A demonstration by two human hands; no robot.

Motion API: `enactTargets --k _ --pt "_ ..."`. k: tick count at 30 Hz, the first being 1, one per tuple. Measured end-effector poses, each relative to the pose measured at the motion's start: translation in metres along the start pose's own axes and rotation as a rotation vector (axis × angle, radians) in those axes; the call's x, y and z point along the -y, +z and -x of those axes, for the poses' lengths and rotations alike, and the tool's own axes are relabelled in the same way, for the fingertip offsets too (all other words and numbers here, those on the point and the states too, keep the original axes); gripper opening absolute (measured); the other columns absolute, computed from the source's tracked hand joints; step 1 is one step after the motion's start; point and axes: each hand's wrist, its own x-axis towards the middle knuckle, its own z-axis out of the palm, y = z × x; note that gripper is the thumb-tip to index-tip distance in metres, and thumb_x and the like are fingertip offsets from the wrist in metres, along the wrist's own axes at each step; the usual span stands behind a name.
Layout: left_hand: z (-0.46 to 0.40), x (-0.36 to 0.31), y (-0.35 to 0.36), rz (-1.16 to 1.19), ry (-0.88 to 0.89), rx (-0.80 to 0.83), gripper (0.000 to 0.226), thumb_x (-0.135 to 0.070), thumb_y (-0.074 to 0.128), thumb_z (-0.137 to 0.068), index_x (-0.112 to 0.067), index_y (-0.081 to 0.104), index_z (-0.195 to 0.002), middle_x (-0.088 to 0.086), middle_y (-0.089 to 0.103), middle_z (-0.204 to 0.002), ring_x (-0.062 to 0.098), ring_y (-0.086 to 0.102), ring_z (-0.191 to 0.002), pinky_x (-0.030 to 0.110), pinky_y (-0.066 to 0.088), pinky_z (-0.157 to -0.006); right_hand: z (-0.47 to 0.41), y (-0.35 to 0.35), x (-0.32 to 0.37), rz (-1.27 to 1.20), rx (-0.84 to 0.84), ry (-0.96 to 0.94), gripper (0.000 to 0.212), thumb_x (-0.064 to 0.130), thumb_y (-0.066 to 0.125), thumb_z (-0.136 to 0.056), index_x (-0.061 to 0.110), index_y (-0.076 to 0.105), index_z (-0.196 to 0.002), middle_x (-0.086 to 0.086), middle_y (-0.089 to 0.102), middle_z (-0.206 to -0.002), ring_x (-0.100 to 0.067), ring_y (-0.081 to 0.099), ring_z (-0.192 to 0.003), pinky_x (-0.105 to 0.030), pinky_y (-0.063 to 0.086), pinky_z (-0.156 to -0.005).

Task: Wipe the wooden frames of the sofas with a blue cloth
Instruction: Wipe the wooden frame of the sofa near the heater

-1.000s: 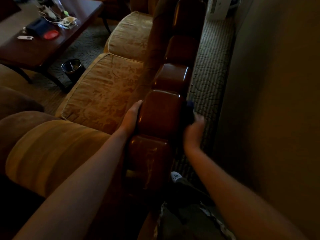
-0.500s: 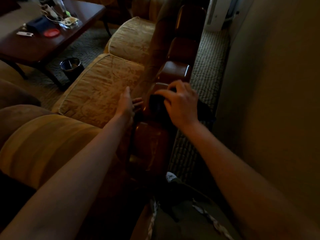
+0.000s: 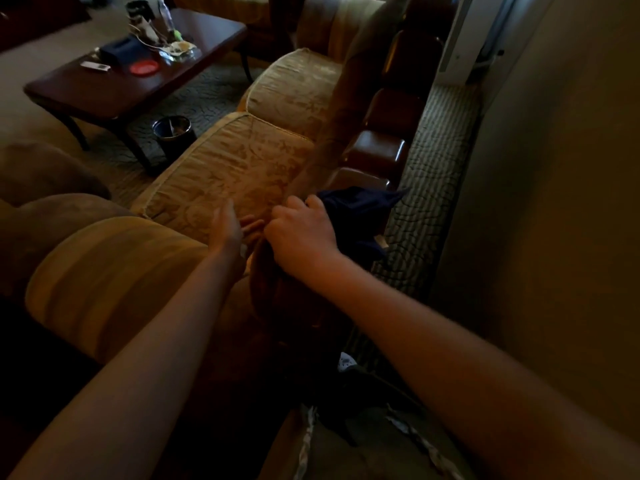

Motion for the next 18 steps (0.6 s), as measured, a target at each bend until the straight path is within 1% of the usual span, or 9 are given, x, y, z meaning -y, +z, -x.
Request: enactTargets --k 3,5,7,10,12,15,17,18 --pt "-0.002 -0.002 -0.018 0.064 -0.044 -0.066 0.039 -0.033 0.036 -0.099 -0.015 0.039 -0.134 0.006 0.054 -0.089 0.015 0.057 -0.069 0.027 0.045 -0.056 -0.033 -0.011 -0.007 0.188 0.201 -0.002 0.026 0.032 0.045 -0.095 0.023 0.061 -0.113 0.001 0.059 -0.118 -0.023 0.048 -0.112 -0.040 0.029 -0.095" --pt "-0.002 -0.001 -0.034 0.054 -0.053 -0.096 0.039 -0.035 0.036 -0.099 -0.014 0.040 -0.132 0.004 0.053 -0.086 0.015 0.057 -0.069 0.028 0.044 -0.058 -0.047 -0.008 -0.001 0.316 0.366 -0.032 0.031 0.033 0.041 -0.097 0.020 0.057 -0.120 -0.003 0.056 -0.126 -0.027 0.046 -0.118 -0.044 0.027 -0.101" --pt "0.000 0.004 -0.051 0.032 -0.046 -0.108 0.030 -0.036 0.034 -0.099 -0.018 0.041 -0.122 0.003 0.053 -0.087 0.014 0.058 -0.070 0.027 0.042 -0.058 -0.048 -0.002 0.012 0.443 0.489 -0.056 0.037 0.033 0.039 -0.098 0.018 0.053 -0.128 -0.006 0.051 -0.135 -0.031 0.041 -0.126 -0.047 0.023 -0.107" --pt "0.005 0.013 -0.069 0.042 -0.055 -0.128 0.021 -0.032 0.034 -0.098 -0.020 0.041 -0.113 0.001 0.053 -0.085 0.012 0.057 -0.069 0.025 0.041 -0.057 -0.031 0.006 0.040 0.580 0.511 -0.128 0.042 0.036 0.037 -0.099 0.017 0.049 -0.134 -0.009 0.046 -0.140 -0.034 0.036 -0.132 -0.049 0.019 -0.109" --pt "0.009 0.022 -0.075 0.046 -0.071 -0.127 0.019 -0.031 0.036 -0.097 -0.022 0.043 -0.112 0.000 0.054 -0.083 0.012 0.057 -0.068 0.026 0.040 -0.057 -0.011 0.016 0.063 0.538 0.516 -0.207 0.046 0.038 0.036 -0.099 0.015 0.045 -0.137 -0.011 0.045 -0.142 -0.033 0.035 -0.133 -0.048 0.018 -0.110" --pt "0.017 0.033 -0.078 0.031 -0.076 -0.087 0.019 -0.031 0.036 -0.097 -0.021 0.045 -0.111 0.003 0.056 -0.084 0.013 0.057 -0.070 0.029 0.043 -0.057 0.020 0.027 0.094 0.431 0.521 -0.304 0.043 0.032 0.035 -0.100 0.013 0.044 -0.137 -0.010 0.044 -0.143 -0.029 0.031 -0.136 -0.041 0.015 -0.113" --pt "0.021 0.037 -0.077 0.024 -0.063 -0.061 0.018 -0.029 0.036 -0.098 -0.018 0.046 -0.109 0.004 0.056 -0.083 0.015 0.058 -0.070 0.029 0.044 -0.057 0.026 0.027 0.095 0.408 0.479 -0.340 0.041 0.034 0.036 -0.100 0.015 0.047 -0.135 -0.007 0.045 -0.141 -0.029 0.032 -0.135 -0.042 0.015 -0.112" --pt "0.023 0.036 -0.077 0.026 -0.060 -0.056 0.018 -0.028 0.036 -0.099 -0.017 0.047 -0.108 0.005 0.056 -0.082 0.016 0.058 -0.068 0.029 0.044 -0.058 0.023 0.024 0.089 0.402 0.470 -0.325 0.041 0.036 0.036 -0.099 0.017 0.049 -0.133 -0.006 0.047 -0.140 -0.029 0.034 -0.133 -0.043 0.016 -0.111"
